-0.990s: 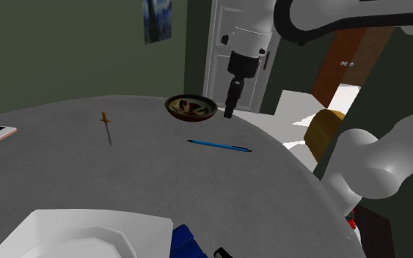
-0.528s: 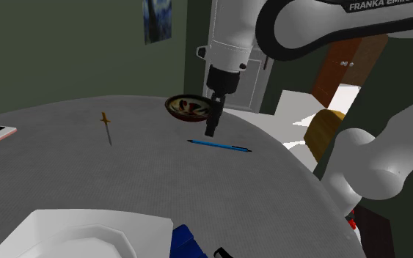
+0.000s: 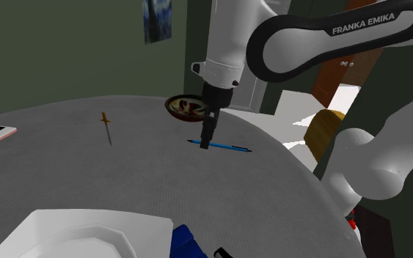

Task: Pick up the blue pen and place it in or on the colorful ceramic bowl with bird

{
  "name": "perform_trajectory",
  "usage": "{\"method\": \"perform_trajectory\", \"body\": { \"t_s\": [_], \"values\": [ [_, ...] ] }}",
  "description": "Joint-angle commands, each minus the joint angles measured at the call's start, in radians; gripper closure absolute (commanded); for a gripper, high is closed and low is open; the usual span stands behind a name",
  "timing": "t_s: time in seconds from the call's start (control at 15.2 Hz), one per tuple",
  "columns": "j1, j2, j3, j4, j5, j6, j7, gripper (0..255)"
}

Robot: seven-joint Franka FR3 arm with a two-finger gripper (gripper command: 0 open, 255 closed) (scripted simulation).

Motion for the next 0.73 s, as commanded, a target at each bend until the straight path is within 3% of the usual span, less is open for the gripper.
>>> {"method": "perform_trajectory", "body": {
  "t_s": [0.0,0.4,0.46,0.66],
  "values": [
    [0.000,0.001,0.001,-0.004,0.000,0.006,0.000,0],
    [0.000,0.001,0.001,-0.004,0.000,0.005,0.000,0],
    [0.000,0.001,0.001,-0.004,0.000,0.005,0.000,255],
    [0.000,0.001,0.001,-0.004,0.000,0.005,0.000,255]
  ]
}}
